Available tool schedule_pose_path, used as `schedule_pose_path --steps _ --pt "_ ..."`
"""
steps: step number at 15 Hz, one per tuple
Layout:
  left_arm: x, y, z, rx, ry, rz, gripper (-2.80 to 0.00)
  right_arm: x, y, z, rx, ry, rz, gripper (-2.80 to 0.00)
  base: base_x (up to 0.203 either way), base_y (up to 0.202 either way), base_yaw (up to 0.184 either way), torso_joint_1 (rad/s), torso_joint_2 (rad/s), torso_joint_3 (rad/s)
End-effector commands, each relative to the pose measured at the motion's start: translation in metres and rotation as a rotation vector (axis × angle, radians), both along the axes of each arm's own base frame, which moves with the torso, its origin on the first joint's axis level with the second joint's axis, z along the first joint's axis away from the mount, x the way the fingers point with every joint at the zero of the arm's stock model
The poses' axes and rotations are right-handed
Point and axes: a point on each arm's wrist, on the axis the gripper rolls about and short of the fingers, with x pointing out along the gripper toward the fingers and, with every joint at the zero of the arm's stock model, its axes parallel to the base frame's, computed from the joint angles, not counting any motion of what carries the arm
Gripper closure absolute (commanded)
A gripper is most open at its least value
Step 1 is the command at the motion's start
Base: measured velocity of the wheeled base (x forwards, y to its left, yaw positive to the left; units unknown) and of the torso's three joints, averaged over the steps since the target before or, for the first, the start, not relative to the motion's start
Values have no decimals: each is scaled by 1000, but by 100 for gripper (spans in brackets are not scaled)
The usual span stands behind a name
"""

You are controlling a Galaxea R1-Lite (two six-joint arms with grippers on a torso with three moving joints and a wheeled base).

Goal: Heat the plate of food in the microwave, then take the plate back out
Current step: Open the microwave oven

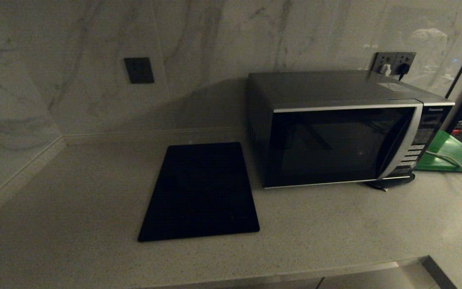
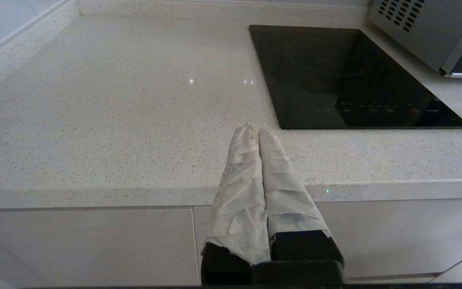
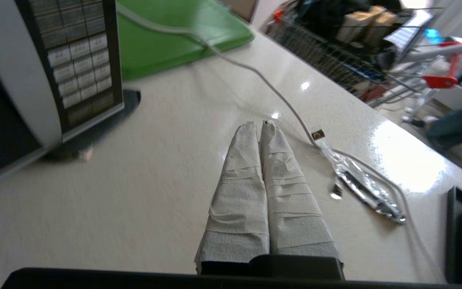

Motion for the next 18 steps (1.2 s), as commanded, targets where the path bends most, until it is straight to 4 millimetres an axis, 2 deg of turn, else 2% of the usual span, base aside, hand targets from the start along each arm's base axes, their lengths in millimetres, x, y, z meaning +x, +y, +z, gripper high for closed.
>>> schedule_pose_path --steps 1,5,14,15,18 --pt "0 0 0 -1 -1 0 0 29 12 -24 -37 17 -89 0 0 0 0 0 0 0" --pt "0 0 0 -1 -1 1 0 42 22 -26 -56 -2 -142 0 0 0 0 0 0 0" --pt "0 0 0 -1 -1 1 0 27 23 -20 -51 -27 -130 0 0 0 0 0 0 0" --pt "0 0 0 -1 -1 1 0 24 22 -19 -50 -31 -129 -280 0 0 0 0 0 0" --pt "0 0 0 -1 -1 1 0 24 22 -21 -48 -26 -126 -280 0 0 0 0 0 0"
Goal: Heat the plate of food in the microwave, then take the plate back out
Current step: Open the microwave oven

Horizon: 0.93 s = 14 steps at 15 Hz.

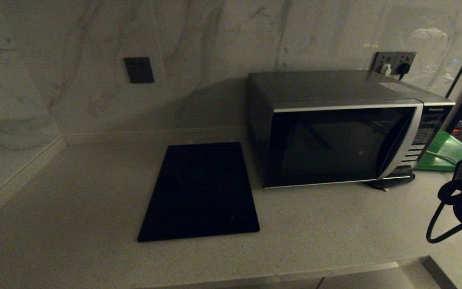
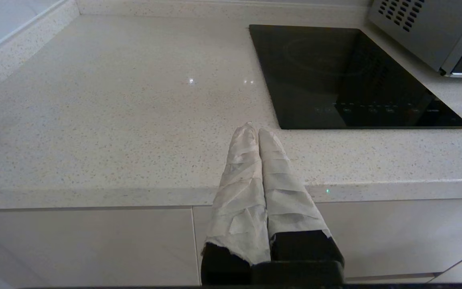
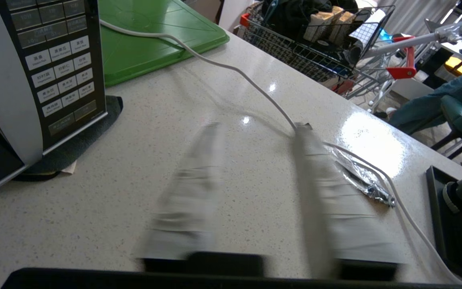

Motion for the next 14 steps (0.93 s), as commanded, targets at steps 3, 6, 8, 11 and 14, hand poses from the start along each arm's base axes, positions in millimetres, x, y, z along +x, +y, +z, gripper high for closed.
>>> schedule_pose_path --steps 3,6,8,11,14 --pt "0 0 0 -1 0 1 0 9 3 -7 0 14 -2 -280 0 0 0 0 0 0" --pt "0 0 0 -1 0 1 0 44 21 -24 11 25 31 -280 0 0 0 0 0 0" --pt "0 0 0 -1 0 1 0 75 33 -26 33 -44 47 -280 0 0 0 0 0 0" --pt "0 0 0 -1 0 1 0 115 45 -30 43 -87 50 -280 0 0 0 0 0 0" --pt "0 0 0 -1 0 1 0 143 52 -38 -27 -58 -104 -280 0 0 0 0 0 0"
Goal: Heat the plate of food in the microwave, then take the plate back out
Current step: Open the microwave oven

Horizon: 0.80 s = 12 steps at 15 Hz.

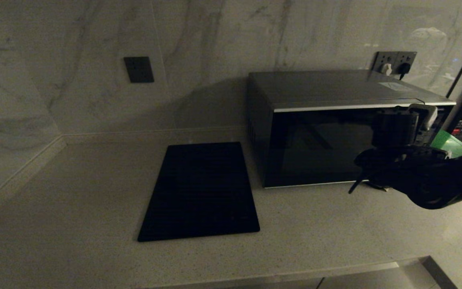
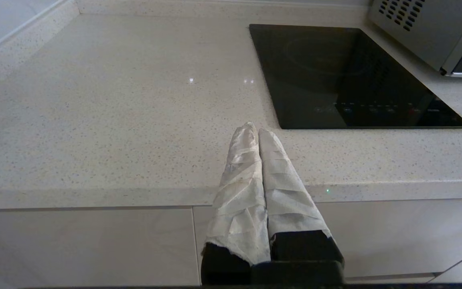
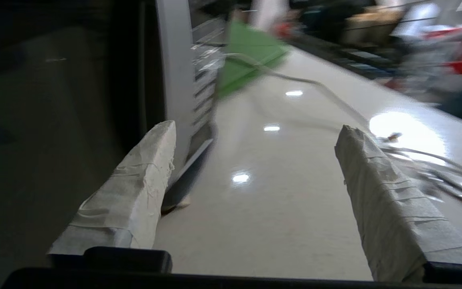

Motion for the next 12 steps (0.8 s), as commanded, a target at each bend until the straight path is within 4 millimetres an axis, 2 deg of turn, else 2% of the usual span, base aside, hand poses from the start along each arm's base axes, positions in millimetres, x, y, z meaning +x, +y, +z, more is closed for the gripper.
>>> schedule_pose_path --steps 1,7,12 --pt "0 0 0 -1 -1 2 0 25 6 -18 -60 77 -121 -280 0 0 0 0 0 0" --pt "0 0 0 -1 -1 1 0 43 10 -16 -76 72 -205 -280 0 0 0 0 0 0" --pt "0 0 0 -1 -1 1 0 47 11 -23 -79 81 -204 -280 0 0 0 0 0 0"
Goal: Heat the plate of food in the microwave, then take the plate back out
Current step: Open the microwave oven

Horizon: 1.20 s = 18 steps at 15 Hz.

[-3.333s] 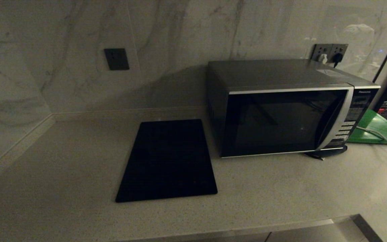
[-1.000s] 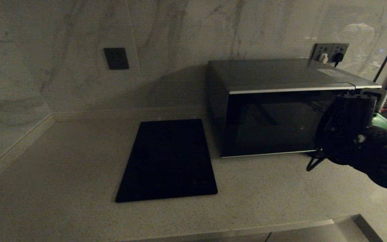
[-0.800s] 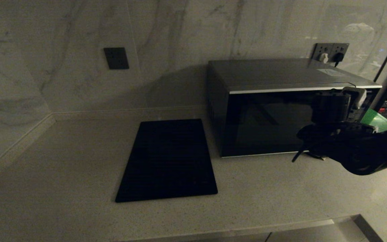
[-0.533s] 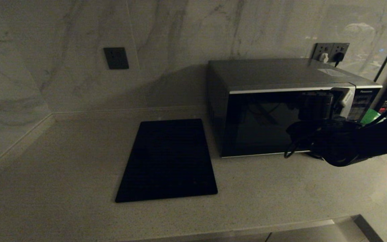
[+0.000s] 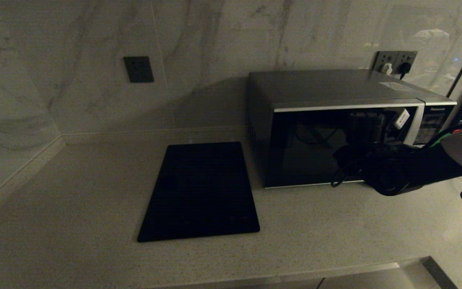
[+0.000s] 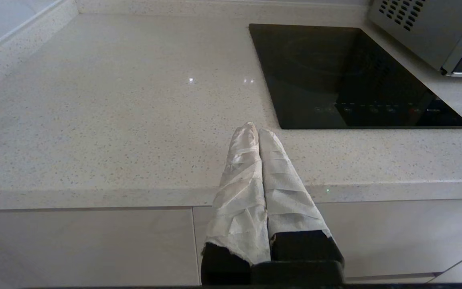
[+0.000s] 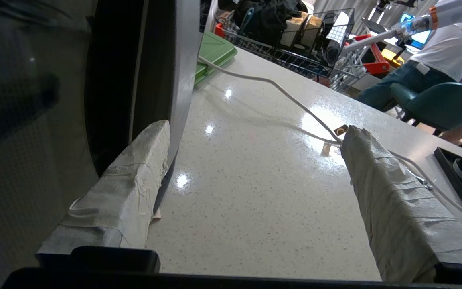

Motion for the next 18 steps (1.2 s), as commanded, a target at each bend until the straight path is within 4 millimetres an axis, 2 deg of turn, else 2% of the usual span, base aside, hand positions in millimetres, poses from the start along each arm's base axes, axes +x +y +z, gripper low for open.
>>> schedule_pose_path --steps 1,8,11,14,18 --pt "0 0 0 -1 -1 1 0 1 3 -4 -1 -2 -3 -280 0 0 0 0 0 0" --pt "0 0 0 -1 -1 1 0 10 11 -23 16 -68 12 -280 0 0 0 0 0 0" --pt "0 0 0 -1 -1 1 0 13 10 -6 18 -83 7 -280 0 0 0 0 0 0" --pt "0 0 0 -1 -1 1 0 4 4 17 26 -119 0 -280 0 0 0 0 0 0" --pt "0 0 0 -1 -1 1 0 -5 2 7 13 -70 1 -280 0 0 0 0 0 0"
